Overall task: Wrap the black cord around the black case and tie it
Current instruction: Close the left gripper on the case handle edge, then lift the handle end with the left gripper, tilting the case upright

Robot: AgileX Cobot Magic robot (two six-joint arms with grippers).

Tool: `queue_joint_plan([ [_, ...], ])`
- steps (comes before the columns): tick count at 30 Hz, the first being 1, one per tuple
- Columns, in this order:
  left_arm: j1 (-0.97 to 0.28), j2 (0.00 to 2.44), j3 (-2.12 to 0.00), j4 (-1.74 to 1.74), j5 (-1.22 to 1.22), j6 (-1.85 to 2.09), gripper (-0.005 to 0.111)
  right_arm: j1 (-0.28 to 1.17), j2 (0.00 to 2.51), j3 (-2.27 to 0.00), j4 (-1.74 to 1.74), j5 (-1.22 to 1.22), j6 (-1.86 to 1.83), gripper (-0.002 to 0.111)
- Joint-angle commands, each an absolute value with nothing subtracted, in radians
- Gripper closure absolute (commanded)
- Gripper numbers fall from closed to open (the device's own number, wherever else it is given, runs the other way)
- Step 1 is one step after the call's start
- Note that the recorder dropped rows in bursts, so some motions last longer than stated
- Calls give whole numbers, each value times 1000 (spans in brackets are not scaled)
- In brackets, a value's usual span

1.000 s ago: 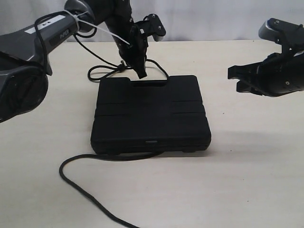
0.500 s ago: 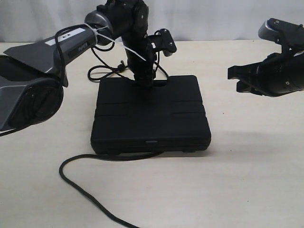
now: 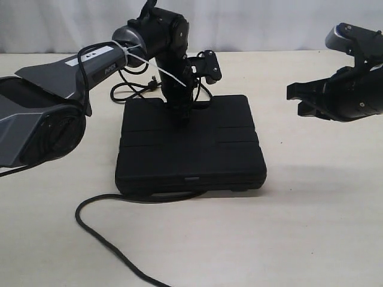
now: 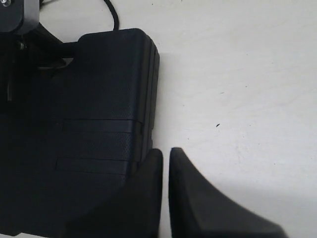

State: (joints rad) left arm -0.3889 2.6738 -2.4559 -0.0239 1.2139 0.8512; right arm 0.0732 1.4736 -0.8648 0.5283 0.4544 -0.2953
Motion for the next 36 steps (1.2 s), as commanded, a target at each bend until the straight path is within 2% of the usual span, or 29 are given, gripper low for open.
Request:
queue_joint_plan([
  [1,-394,2683,-2457,34,1221,832,107,72,1477,-871,528,443,-303,104],
  [25,-394,2374,-2432,67,1221,272,107,72,1448,-871,568,504,-303,104],
  [32,-394,2280,-2212,67,1221,215,107,191,1350,-871,556,492,-408,104],
  [36,-394,2249,-2154,67,1221,119,107,284,1271,-858,453,461,-392,104],
])
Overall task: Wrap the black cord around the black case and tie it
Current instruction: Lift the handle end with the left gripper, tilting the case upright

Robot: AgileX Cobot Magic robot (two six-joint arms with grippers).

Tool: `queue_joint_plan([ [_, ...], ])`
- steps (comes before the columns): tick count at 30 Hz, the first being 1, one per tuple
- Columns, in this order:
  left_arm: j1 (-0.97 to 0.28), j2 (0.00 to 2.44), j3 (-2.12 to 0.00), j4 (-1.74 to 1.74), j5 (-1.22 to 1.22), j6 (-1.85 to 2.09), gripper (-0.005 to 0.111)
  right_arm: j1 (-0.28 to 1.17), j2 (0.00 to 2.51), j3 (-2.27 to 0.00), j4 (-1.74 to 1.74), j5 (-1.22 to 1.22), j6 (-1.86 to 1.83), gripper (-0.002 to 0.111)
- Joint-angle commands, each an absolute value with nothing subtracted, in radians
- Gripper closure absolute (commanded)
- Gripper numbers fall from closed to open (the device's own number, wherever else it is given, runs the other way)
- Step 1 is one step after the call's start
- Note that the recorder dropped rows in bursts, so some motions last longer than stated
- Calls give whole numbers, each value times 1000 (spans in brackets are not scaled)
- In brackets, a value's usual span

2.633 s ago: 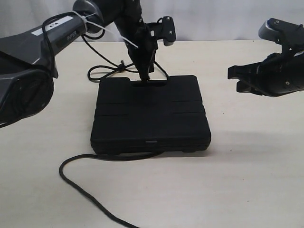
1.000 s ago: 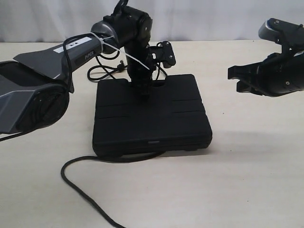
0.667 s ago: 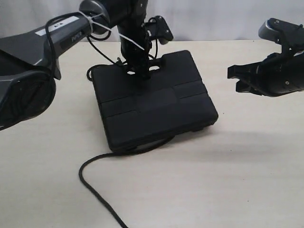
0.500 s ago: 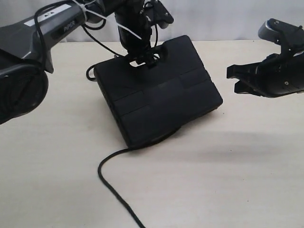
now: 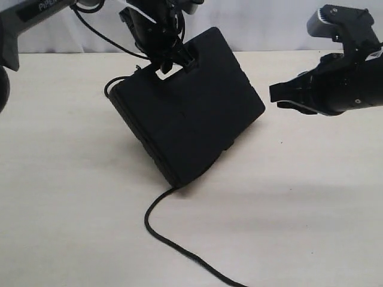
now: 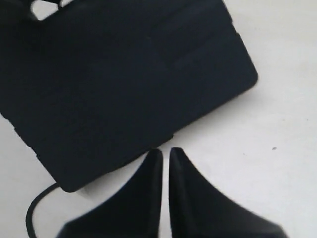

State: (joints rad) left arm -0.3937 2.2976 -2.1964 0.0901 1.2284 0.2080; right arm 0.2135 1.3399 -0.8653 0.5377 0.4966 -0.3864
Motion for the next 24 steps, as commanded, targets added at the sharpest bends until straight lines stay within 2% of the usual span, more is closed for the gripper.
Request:
queue_joint_plan([
  [1,-394,2243,-2154,67,1221,88,107,303,1250,-846,423,444,-374,104],
  [6,-394,2187,-2154,65,1221,-11,107,370,1140,-740,300,297,-312,104],
  [15,-394,2156,-2154,33,1221,-131,107,475,999,-526,298,-33,-320,104],
  [24,-394,2156,-2154,31,1221,-263,107,480,1010,-511,298,-41,-320,104],
])
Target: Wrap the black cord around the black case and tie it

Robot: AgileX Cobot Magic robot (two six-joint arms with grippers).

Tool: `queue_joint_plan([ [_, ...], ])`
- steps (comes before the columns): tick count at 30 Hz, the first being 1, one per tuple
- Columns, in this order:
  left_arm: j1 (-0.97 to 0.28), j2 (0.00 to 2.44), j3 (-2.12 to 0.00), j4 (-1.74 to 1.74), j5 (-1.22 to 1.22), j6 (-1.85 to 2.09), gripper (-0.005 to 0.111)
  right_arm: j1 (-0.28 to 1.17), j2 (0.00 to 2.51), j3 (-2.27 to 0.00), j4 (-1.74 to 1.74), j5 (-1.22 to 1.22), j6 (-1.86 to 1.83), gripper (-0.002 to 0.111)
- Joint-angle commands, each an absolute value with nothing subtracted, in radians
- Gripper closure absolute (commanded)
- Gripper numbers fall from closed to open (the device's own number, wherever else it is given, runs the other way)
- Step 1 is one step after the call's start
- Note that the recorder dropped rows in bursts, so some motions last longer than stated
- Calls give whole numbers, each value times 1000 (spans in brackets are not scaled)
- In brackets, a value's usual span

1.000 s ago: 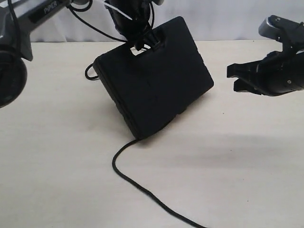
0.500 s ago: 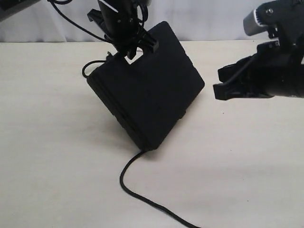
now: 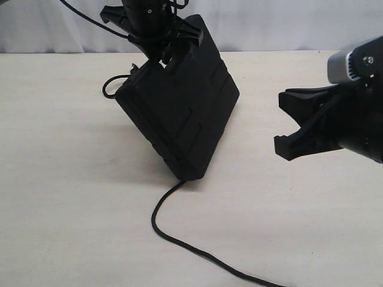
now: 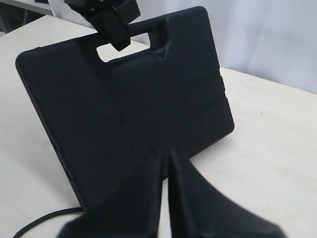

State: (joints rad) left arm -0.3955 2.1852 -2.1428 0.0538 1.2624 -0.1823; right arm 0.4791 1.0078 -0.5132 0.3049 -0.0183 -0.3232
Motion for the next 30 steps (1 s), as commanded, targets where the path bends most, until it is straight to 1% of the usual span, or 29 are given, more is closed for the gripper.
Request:
queue_joint_plan([
  [1,-394,2156,-2154,31,1221,-276,107,480,1010,-511,298,-48,-320,104],
  [5,-394,2156,-2154,8,1221,-296,107,480,1010,-511,298,-53,-320,103],
  [6,-394,2156,-2154,-14,1221,-296,107,480,1010,-511,298,-53,-320,102],
  [8,-394,2156,-2154,-50,1221,-296,107,480,1010,-511,298,-51,-320,95],
  [10,-394,2156,-2154,-74,1221,-296,107,480,1010,-511,298,-47,-320,86],
  [11,-394,2156,-2154,-83,1221,-296,107,480,1010,-511,298,-45,-320,79],
  [13,-394,2156,-2154,-84,1221,-296,107,480,1010,-511,298,-38,-320,65],
  [16,-394,2156,-2154,-81,1221,-313,107,480,1010,-511,298,-25,-320,39],
  [18,-394,2156,-2154,-81,1221,-332,107,480,1010,-511,298,-21,-320,25],
  [19,-394,2156,-2154,-81,1221,-345,107,480,1010,-511,298,-18,-320,20],
  [21,-394,2156,-2154,-81,1221,-348,107,480,1010,-511,298,-12,-318,16],
  [27,-394,2156,-2154,-81,1221,-371,107,480,1010,-523,298,14,-329,16],
  [30,-394,2156,-2154,-93,1221,-419,107,480,1010,-613,298,163,-391,25],
])
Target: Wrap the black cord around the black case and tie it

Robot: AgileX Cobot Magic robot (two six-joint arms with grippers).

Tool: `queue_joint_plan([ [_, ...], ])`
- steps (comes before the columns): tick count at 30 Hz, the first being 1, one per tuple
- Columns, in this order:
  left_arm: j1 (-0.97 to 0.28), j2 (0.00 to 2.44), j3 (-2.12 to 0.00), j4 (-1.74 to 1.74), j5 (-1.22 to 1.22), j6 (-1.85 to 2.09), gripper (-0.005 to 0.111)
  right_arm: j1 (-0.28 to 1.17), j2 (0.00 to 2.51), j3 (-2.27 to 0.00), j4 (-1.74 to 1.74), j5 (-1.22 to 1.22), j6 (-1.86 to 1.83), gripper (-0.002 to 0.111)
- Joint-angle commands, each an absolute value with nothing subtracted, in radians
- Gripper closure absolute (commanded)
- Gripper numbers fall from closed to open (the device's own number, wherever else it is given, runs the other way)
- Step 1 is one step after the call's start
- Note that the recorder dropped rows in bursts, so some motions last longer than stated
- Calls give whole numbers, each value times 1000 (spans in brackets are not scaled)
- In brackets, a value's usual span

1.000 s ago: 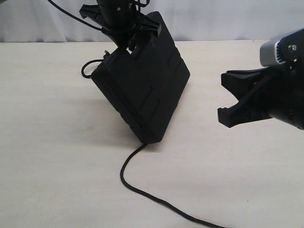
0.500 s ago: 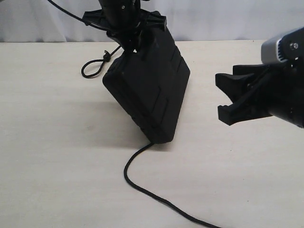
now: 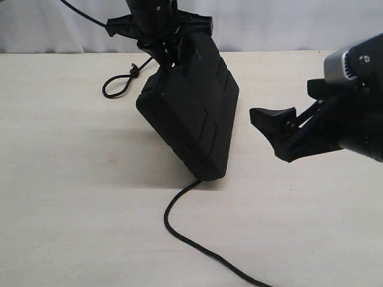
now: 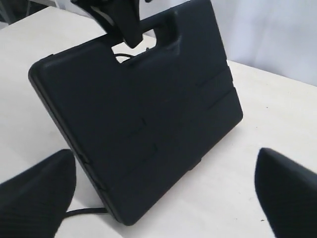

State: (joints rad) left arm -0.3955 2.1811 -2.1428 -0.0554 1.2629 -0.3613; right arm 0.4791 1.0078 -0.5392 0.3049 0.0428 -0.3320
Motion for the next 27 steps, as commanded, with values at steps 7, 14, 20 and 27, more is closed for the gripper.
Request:
queue_joint_plan([
  [7,-394,2156,-2154,-99,1221,-455,107,480,1016,-684,168,347,-353,27],
  [14,-394,2156,-2154,-99,1221,-494,107,732,1146,-684,-487,377,203,27],
  [20,-394,2156,-2154,-84,1221,-494,107,891,1347,-684,-1196,477,1151,27],
  [27,-394,2156,-2154,-36,1221,-494,107,1103,1520,-602,-1744,779,1975,27],
])
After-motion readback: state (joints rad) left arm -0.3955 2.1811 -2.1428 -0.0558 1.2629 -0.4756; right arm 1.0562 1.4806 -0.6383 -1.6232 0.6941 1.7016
